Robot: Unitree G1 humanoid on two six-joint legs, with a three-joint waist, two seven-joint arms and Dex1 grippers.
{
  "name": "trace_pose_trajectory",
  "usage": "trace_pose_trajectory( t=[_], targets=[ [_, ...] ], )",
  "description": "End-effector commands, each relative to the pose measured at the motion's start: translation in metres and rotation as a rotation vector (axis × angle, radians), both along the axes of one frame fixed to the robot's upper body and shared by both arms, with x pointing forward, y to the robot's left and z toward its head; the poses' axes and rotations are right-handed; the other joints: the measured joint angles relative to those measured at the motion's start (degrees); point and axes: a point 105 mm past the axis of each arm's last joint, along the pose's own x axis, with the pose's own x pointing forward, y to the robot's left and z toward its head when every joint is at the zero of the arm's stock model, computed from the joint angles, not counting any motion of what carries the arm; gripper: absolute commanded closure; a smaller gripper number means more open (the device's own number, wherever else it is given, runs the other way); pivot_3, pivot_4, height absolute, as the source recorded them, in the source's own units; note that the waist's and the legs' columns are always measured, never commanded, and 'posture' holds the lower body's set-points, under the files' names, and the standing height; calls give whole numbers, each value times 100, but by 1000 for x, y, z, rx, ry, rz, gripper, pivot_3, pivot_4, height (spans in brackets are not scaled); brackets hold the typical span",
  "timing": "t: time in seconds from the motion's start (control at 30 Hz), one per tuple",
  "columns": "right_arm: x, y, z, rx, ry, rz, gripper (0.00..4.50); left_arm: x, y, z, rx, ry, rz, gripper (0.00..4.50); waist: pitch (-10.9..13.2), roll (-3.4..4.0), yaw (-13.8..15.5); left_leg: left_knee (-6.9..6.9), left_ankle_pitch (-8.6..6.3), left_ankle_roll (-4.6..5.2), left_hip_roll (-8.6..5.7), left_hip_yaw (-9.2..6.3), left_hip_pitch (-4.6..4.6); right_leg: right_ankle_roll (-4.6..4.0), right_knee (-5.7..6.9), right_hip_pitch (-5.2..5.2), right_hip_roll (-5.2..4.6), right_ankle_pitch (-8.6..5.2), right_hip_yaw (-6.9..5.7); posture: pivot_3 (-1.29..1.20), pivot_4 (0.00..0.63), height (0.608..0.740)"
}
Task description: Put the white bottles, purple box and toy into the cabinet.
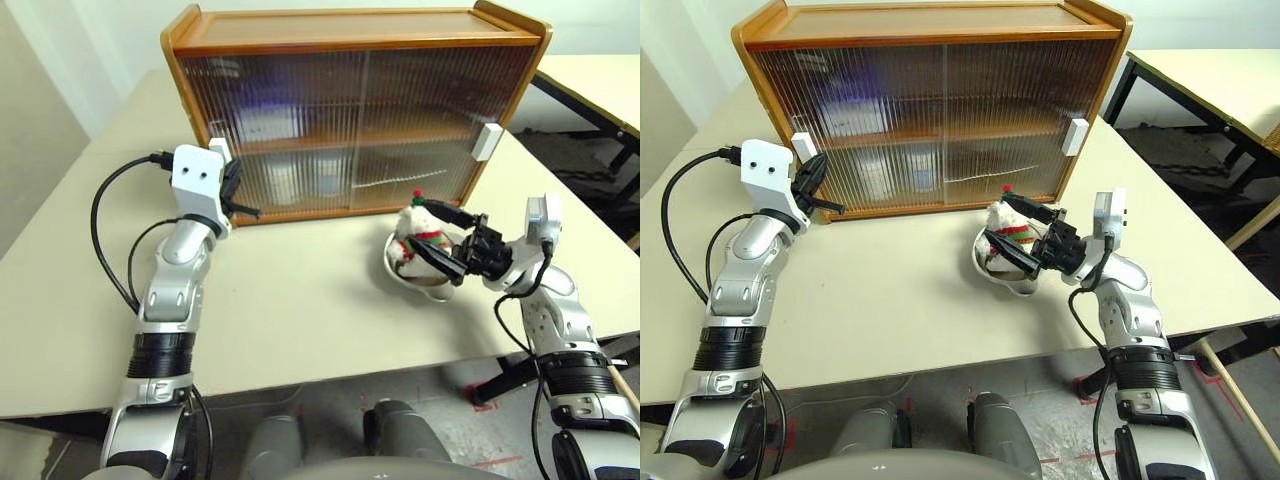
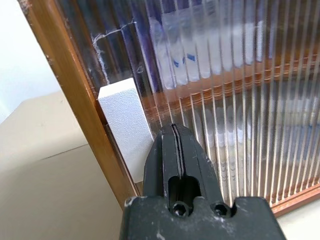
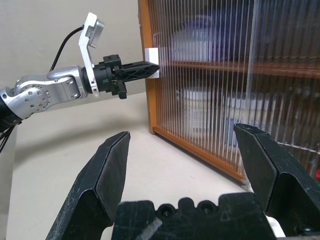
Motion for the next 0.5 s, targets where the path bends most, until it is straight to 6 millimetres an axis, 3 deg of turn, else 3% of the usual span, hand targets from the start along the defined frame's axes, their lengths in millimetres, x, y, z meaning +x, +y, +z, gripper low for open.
trace_pose_trajectory(
  t=[0.03,0.17,0.33,0.43,0.5],
  targets=[
    [2,0,0,-6,-9,-3,0,-14,-25,-5,-53,-20,-174,3547,0,1,65,-6,0,0,-1,2,0,-3,-4,0,0,-2,0,174,0,740],
    [4,-8,3,6,-19,-39,0,-34,-42,-16,-120,4,-382,1898,0,1,143,-9,1,-2,0,4,-6,-16,-7,-4,-7,-15,-1,174,0,740],
    [9,-26,15,38,-48,-113,0,-54,-42,-23,-152,28,-526,26,0,1,240,-13,1,-2,0,4,-20,-12,-32,-6,-14,-21,-4,171,0,740],
    [12,-51,32,86,-79,-199,613,-68,-36,-24,-163,30,-623,0,0,2,255,-20,-3,-8,-3,6,-23,-7,-41,-6,-28,-23,-11,172,0,740],
    [12,-63,37,99,-90,-236,1331,-71,-33,-26,-164,33,-636,0,0,2,267,-24,-5,-8,-6,4,-27,-8,-51,-5,-48,-27,-29,169,0,740]
  ],
)
